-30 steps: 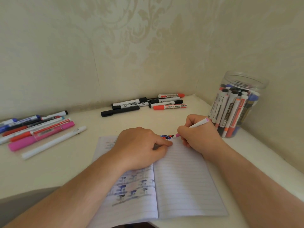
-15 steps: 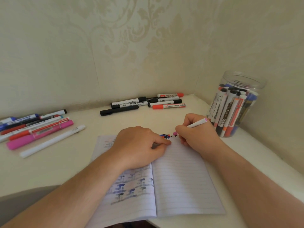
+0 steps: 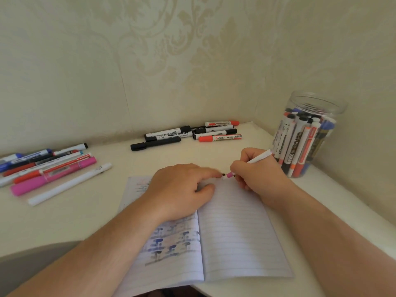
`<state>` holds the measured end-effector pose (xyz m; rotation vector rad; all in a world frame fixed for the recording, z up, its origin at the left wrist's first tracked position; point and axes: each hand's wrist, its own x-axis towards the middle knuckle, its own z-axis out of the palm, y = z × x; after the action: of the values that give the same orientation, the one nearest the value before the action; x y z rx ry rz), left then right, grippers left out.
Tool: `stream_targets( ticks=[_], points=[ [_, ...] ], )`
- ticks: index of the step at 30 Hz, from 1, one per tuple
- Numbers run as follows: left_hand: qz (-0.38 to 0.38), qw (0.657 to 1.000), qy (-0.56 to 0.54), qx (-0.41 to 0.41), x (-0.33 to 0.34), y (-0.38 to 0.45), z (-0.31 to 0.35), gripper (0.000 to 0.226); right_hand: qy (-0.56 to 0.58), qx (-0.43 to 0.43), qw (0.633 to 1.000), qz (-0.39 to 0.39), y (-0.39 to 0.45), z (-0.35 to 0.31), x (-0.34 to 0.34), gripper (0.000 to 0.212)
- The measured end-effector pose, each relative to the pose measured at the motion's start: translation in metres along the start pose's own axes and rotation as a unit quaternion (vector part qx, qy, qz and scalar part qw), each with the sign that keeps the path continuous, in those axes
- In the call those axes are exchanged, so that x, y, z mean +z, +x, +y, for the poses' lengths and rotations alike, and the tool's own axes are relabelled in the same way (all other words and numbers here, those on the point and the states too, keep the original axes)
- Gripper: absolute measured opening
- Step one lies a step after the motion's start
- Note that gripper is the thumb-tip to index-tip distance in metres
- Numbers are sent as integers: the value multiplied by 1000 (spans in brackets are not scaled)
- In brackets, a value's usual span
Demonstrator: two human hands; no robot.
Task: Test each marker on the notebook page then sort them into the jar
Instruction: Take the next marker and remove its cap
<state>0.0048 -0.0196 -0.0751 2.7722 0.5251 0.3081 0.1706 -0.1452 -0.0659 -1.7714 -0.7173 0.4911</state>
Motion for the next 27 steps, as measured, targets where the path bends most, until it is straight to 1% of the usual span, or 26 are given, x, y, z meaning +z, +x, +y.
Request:
stream_targets(
  ticks=[3, 5, 7, 8, 9, 10, 11, 12, 13, 19, 22, 23, 27],
  points=[
    [61, 986, -152, -7, 4, 0, -9, 27, 118, 9, 992, -31, 0, -3, -10, 37],
    [91, 977, -190, -18, 4, 2, -13, 21, 183, 8, 980, -74, -3, -6, -18, 29],
    [111, 970, -214, -28, 4, 3, -14, 18, 214, 5, 970, -112, -6, -9, -22, 18],
    [119, 966, -228, -33, 4, 3, -14, 17, 211, 3, 969, -125, -7, -11, -22, 14],
    [123, 962, -239, -38, 3, 4, -14, 16, 207, 3, 969, -137, -8, -12, -22, 6],
    [127, 960, -244, -42, 3, 4, -14, 15, 211, 6, 966, -148, -8, -11, -22, 9],
    [131, 960, -243, -45, 3, 4, -14, 14, 217, 11, 963, -157, -7, -10, -22, 20],
    [134, 960, -240, -46, 2, 4, -14, 14, 220, 15, 962, -161, -7, -9, -22, 27],
    [135, 961, -238, -46, 2, 3, -14, 14, 219, 17, 962, -159, -6, -8, -21, 30],
    [135, 963, -229, -53, 2, 2, -12, 15, 196, 21, 970, -142, -5, -5, -17, 28],
    [136, 965, -217, -48, 1, 1, -11, 15, 181, 14, 976, -123, -7, -6, -13, 34],
    [139, 966, -213, -46, 1, 1, -11, 15, 170, 5, 978, -118, -7, -5, -11, 33],
    [164, 962, -209, -58, 1, 2, -12, 15, 85, -68, 989, -100, -9, -3, -9, 15]
  ],
)
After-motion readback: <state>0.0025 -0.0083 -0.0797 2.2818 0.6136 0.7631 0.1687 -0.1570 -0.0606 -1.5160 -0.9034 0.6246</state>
